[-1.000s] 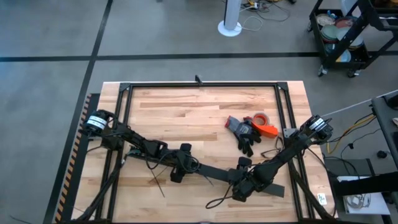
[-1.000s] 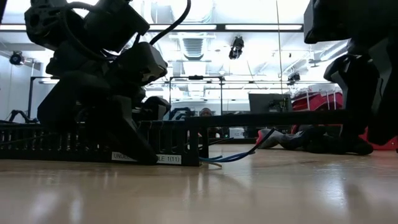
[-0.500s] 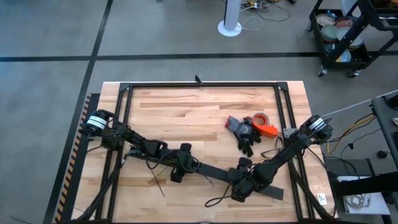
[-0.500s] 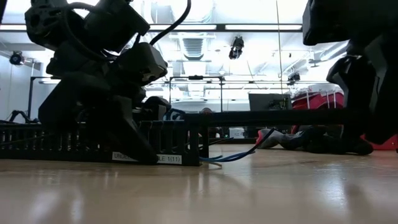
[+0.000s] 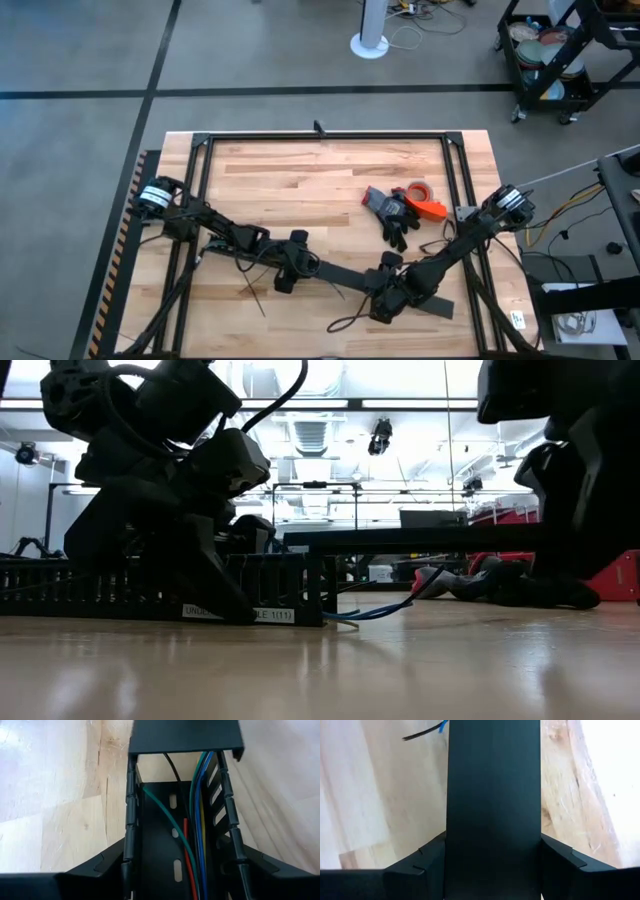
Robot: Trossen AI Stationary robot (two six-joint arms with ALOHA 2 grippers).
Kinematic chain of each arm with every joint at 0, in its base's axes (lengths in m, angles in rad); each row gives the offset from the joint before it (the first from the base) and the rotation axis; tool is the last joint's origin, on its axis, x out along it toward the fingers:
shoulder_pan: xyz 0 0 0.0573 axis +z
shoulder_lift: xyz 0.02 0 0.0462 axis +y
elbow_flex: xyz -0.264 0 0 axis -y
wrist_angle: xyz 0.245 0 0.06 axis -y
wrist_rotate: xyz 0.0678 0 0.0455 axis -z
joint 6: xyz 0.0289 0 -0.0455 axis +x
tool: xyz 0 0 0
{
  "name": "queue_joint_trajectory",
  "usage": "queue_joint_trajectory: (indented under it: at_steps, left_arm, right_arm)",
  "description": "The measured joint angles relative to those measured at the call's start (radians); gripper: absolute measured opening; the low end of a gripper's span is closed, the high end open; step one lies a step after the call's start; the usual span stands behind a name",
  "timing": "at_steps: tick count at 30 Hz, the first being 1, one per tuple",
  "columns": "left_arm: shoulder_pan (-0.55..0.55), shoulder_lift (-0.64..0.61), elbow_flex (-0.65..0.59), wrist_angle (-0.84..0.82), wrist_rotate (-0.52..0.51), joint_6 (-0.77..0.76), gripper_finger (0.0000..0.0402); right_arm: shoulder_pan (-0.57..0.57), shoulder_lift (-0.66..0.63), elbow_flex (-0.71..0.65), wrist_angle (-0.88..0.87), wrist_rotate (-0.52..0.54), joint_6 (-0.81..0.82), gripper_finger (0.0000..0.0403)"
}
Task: Ziptie cables
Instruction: Insert the black cable duct cover into the black cable duct
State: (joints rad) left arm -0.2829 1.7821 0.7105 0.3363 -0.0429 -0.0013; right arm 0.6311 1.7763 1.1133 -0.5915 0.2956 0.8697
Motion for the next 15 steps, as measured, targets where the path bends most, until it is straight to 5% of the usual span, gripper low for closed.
queue_joint_trajectory:
  at_steps: [15]
  left_arm:
    - [0.002, 0.0, 0.0, -0.003, 0.0, -0.001, 0.0237]
  right_arm:
    - [0.032, 0.006, 0.025, -0.097, 0.019, 0.042, 0.0213]
